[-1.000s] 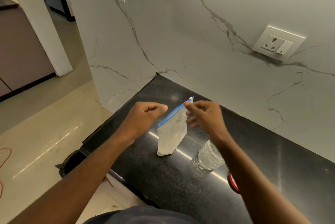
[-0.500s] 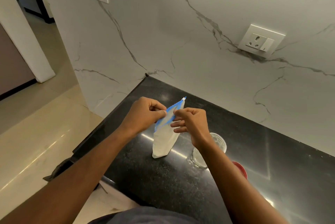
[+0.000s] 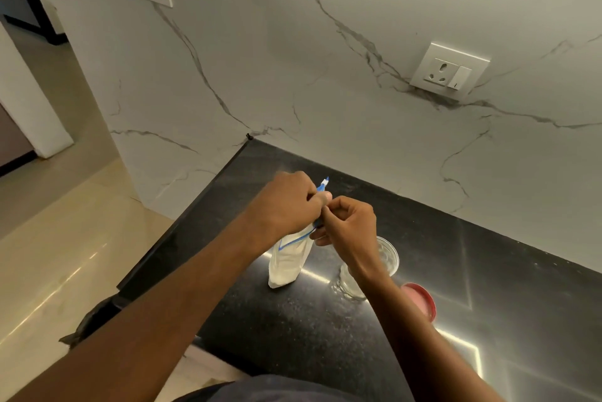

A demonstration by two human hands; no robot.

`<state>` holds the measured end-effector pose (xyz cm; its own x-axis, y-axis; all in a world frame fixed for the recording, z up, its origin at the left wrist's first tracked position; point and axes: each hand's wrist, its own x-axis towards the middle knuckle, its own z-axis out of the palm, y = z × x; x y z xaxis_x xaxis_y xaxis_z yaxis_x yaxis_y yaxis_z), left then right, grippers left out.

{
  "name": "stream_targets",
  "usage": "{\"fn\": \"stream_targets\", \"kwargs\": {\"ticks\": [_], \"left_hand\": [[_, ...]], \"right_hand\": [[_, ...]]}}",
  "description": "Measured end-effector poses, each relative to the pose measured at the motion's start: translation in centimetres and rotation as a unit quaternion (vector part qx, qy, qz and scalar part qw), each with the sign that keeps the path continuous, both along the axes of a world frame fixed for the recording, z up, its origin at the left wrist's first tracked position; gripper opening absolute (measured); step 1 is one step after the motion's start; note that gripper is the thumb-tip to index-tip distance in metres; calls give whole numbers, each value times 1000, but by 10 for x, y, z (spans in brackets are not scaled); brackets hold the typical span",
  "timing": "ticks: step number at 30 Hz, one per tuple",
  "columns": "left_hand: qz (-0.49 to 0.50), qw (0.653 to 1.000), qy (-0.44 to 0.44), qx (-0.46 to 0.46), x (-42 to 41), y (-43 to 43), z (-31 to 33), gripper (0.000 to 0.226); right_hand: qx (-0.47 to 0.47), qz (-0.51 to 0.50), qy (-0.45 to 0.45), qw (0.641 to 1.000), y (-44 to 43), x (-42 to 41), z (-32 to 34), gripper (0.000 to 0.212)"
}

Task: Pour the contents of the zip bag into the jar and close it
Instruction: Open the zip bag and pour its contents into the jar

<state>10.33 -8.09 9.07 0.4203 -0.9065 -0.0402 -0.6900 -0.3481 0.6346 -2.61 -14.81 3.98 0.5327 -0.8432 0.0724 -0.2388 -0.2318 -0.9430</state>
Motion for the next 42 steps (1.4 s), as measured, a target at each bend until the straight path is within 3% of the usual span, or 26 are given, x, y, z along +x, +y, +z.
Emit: {"fn": "stream_targets", "kwargs": {"ticks": [4,9,13,19,21,25,28,34,38,42], "left_hand": [[21,998,21,51,3,-26,-3,52],[28,999,12,27,10,-38,-4,32],[33,999,-15,-23,13,-39,4,30],[-12,987,10,-161,5,-45,68,25],[-34,979,14,-200,-4,-54,89,24],[-77,962,42,-259,-24,-76,118,24],[-110,951,65,-281,-41,-91,126,23],[-159,931,169,-282,-79,-105,110,20],[-195,917,227,-264,-106,-107,98,19],[-233,911,231,-251,-127,-111,86,21]], "right_hand": [[-28,4,6,1000,4,-1,-7,11],[-55,39,10,998,7,-3,-6,11],[-73,30,-34,996,1,-15,-1,11],[-73,-90,-106,988,-38,-52,13,12],[-45,-137,-97,985,-53,-62,20,12],[97,-198,-65,973,-84,-83,25,23],[178,-224,-120,951,-91,-101,31,41],[225,-323,-222,892,-79,-155,38,32],[265,-351,-229,868,-58,-190,26,45],[300,-355,-265,845,-48,-207,19,51]]}}
